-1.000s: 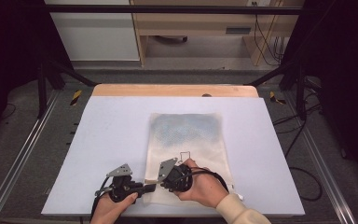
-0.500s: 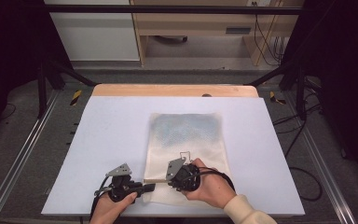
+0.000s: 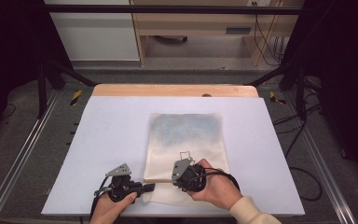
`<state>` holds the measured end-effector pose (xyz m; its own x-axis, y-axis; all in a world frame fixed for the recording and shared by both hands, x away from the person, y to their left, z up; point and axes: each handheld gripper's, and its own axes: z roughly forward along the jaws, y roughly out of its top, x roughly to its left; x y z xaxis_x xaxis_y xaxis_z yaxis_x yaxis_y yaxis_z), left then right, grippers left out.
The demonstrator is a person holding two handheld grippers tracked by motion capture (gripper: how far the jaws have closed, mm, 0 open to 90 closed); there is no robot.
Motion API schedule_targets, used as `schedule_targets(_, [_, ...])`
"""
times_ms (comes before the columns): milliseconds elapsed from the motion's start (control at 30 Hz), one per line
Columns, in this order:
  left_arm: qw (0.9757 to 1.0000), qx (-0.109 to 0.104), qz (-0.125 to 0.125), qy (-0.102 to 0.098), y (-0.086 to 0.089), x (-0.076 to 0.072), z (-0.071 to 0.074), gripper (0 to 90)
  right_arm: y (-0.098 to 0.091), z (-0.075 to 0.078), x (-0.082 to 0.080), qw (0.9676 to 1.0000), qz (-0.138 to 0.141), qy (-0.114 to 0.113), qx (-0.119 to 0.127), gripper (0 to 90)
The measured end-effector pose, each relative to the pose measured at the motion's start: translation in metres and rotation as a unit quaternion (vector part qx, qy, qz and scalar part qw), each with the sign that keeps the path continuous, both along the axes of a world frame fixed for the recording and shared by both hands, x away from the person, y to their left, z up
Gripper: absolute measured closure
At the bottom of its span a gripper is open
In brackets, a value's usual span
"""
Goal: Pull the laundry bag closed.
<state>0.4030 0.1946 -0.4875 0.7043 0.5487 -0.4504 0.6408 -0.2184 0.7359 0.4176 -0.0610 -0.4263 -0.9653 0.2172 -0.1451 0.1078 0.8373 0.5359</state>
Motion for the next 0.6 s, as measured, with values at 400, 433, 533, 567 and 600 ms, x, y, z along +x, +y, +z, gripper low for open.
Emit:
schedule_targets(400, [1.0000, -0.001, 0.000, 0.001, -0.0001, -0.0002, -0.0003, 83.3, -0.0061, 0.0018, -0.0004, 1.0000, -0.004, 0.002, 0.003, 82.1])
schedule_targets(433, [1.0000, -0.001, 0.000, 0.001, -0.0001, -0.0003, -0.0003, 83.4, -0.0061, 0.0020, -0.0003, 1.0000, -0.002, 0.001, 0.002, 82.2])
schedule_targets(533, [1.0000, -0.001, -0.001, 0.001, 0.0001, -0.0002, -0.0002, 83.4, -0.0064, 0.0025, -0.0002, 1.0000, -0.002, 0.001, 0.001, 82.2])
schedule_targets(567, [1.0000, -0.001, -0.001, 0.001, 0.0001, -0.0003, -0.0002, 83.4, -0.0064, 0.0025, -0.0002, 1.0000, -0.002, 0.001, 0.001, 82.2])
schedule_targets(600, [1.0000, 0.000, -0.001, 0.001, 0.0002, -0.0003, -0.0002, 83.4, -0.0066, 0.0025, -0.0003, 1.0000, -0.003, 0.001, 0.001, 82.2])
